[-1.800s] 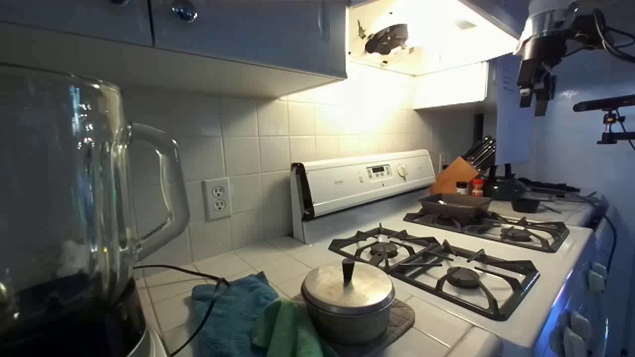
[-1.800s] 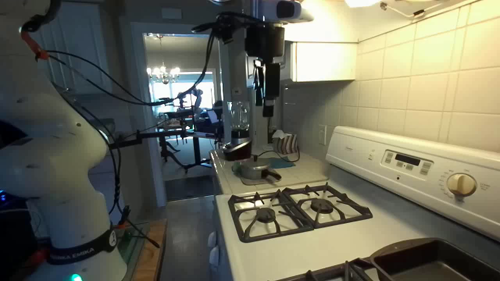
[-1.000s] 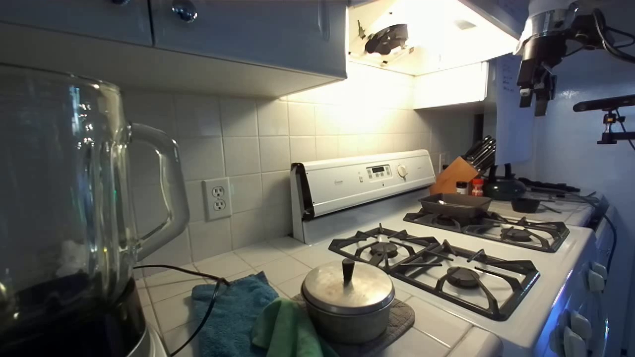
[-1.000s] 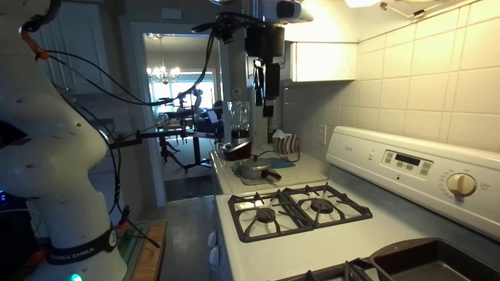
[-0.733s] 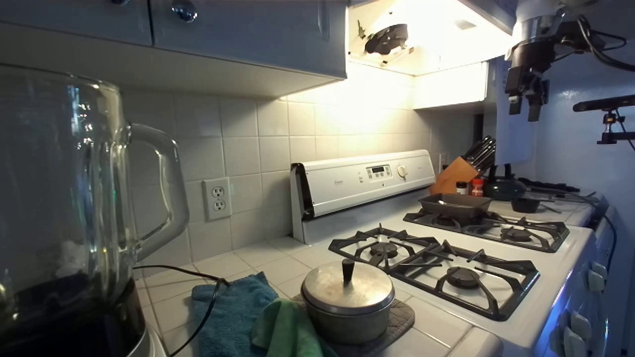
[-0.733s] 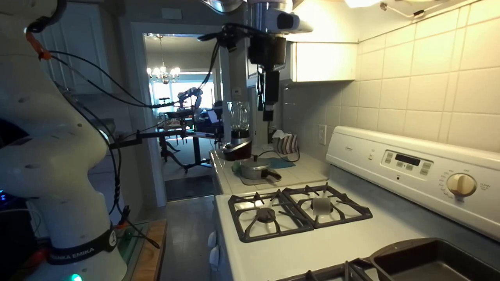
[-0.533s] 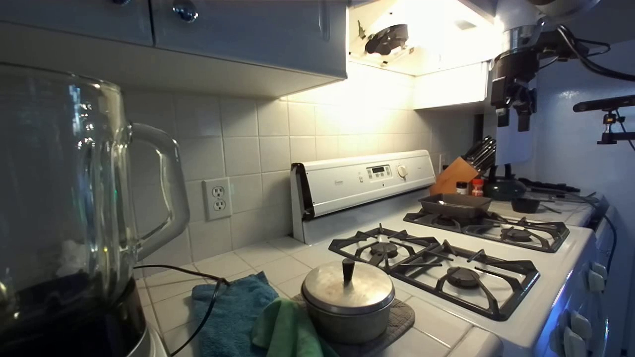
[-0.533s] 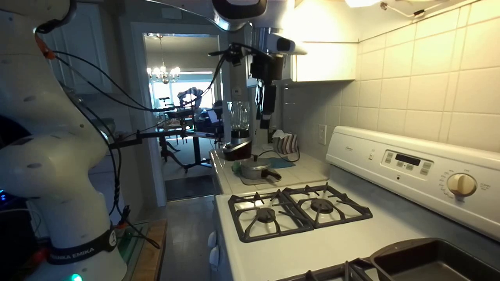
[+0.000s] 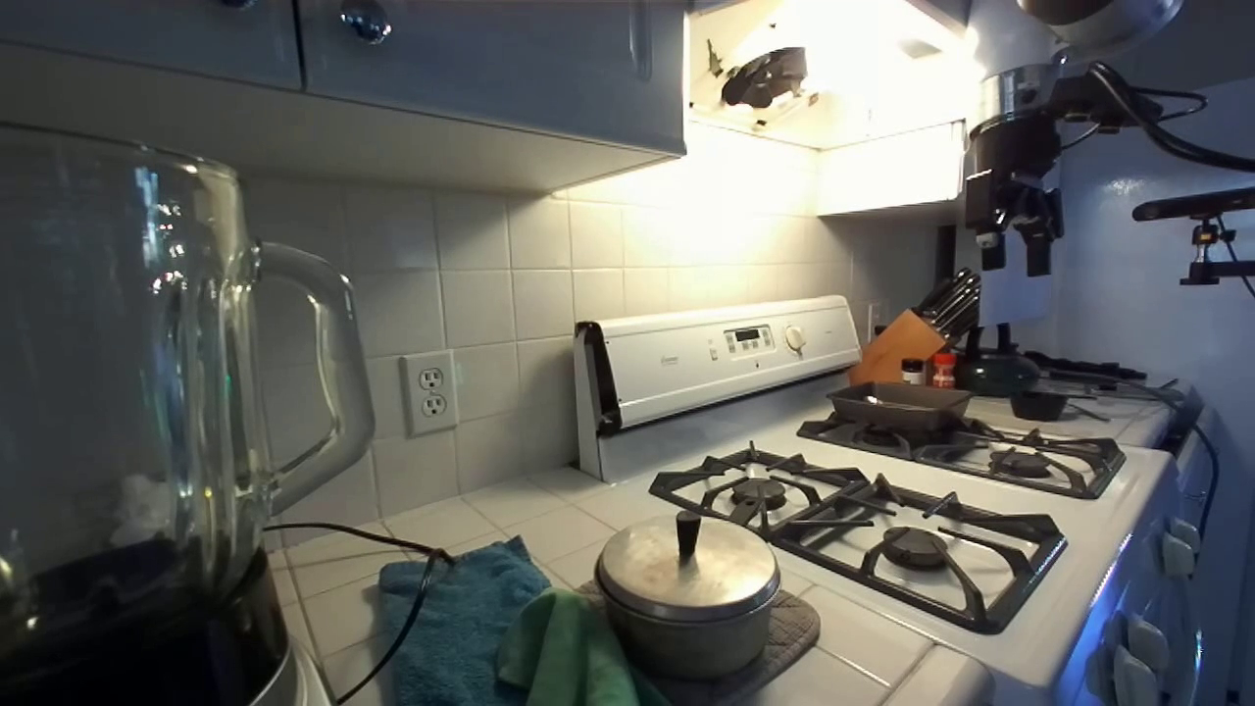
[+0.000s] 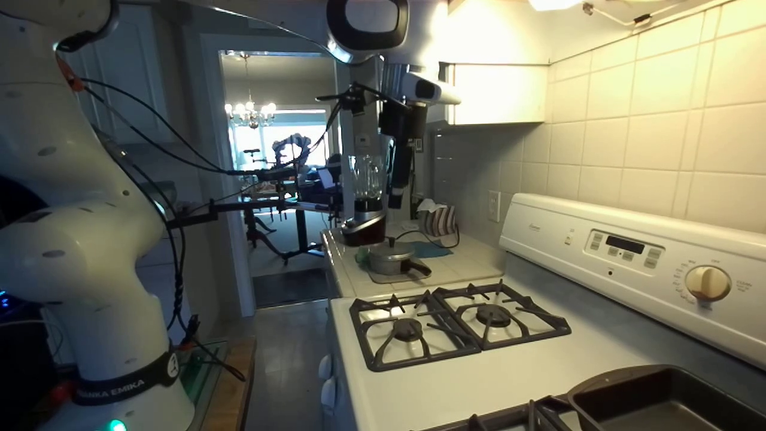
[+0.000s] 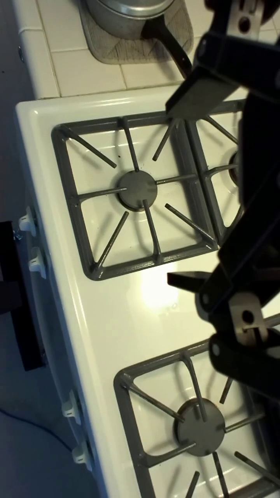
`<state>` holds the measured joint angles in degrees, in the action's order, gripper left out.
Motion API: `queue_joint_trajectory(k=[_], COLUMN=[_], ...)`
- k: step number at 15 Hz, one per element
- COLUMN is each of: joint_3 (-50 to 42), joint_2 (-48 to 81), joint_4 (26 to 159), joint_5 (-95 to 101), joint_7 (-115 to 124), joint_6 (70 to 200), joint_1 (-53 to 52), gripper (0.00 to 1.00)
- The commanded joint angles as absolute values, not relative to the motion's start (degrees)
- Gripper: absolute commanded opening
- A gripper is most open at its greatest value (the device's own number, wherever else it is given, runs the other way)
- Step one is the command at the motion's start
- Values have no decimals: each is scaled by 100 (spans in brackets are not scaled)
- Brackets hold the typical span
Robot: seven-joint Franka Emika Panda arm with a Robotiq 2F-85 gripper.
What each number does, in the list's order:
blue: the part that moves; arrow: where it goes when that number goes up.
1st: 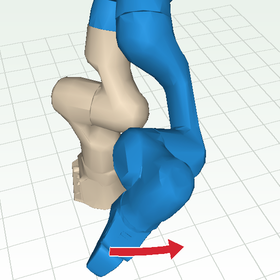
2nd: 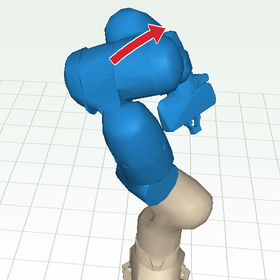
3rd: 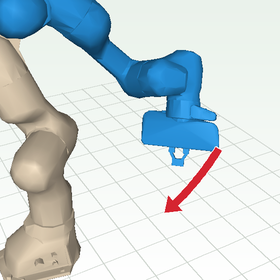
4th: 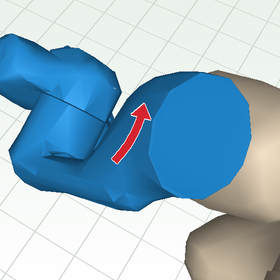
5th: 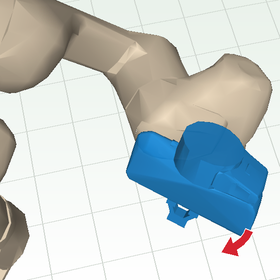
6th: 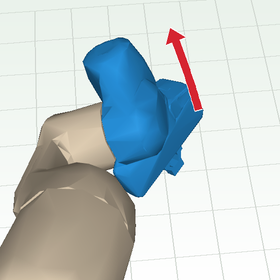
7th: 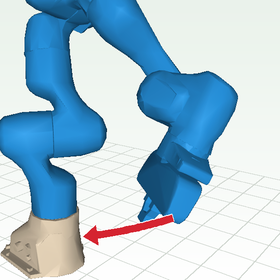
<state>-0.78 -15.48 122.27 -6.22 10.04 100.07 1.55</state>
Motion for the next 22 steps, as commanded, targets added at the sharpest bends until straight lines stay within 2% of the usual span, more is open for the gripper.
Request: queue_joint_trajectory(k=[1, 7, 11, 16, 22], joint_3=[-121, -146, 60, 560, 1208], joint_2=[-1829, -2218, -2266, -1823, -1181], joint_4=[12696, 13504, 13864, 13781, 13426], joint_5=[-908, -1306, -1452, -1290, -904], joint_7=[1180, 1306, 1896, 2447, 2953], joint_6=[10104, 10305, 11111, 11976, 12425], joint_1=[206, 262, 246, 26, -317], gripper=[100, 100, 100, 100, 100])
